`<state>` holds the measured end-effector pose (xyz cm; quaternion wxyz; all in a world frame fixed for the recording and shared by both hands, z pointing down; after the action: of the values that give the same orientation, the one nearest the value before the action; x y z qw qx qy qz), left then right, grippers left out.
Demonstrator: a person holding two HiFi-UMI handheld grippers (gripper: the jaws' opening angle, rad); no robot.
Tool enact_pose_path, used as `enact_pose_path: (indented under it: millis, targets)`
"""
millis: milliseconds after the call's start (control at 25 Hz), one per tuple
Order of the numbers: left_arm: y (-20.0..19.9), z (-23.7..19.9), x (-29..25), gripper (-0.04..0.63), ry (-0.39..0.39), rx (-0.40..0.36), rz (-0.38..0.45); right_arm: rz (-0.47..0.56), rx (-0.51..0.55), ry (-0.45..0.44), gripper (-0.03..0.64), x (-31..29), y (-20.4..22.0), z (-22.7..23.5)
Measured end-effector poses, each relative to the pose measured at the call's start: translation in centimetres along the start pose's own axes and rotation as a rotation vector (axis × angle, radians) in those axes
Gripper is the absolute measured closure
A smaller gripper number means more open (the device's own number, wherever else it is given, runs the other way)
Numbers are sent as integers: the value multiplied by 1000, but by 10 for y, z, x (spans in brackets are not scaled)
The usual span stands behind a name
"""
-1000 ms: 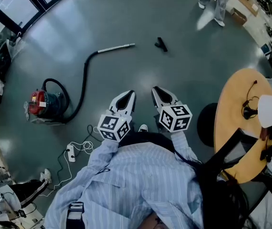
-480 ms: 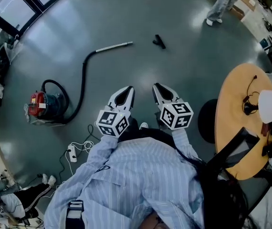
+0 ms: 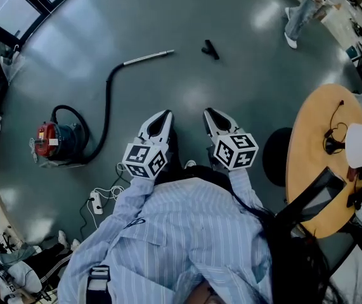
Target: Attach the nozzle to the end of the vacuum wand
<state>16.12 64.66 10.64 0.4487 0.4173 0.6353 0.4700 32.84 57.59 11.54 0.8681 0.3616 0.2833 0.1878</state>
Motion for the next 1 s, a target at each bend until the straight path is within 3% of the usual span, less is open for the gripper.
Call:
enact_pose_path:
  millis: [240,760,1000]
  targets:
    - [-6,-60,-57,589,11,11,-21,-4,-45,23,581,-62,-31,20]
    - [-66,-298,-186,589,-7,7,-61,16,-89,138,581,-280,-145,29]
    - [-66,-343,-244,589,18,25,-109,12,-116,235,581,-311,-173,64]
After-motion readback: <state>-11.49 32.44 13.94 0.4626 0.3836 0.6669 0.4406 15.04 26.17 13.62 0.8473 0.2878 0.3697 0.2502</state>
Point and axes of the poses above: the fingertips, and each gripper's own axes: x backward along the fingers, z to its right, y out of its underside, the point moved 6 cm from there along x, backward along the fingers, and after that the axes turned 13 degrees about -x, right-handed, at the moved point
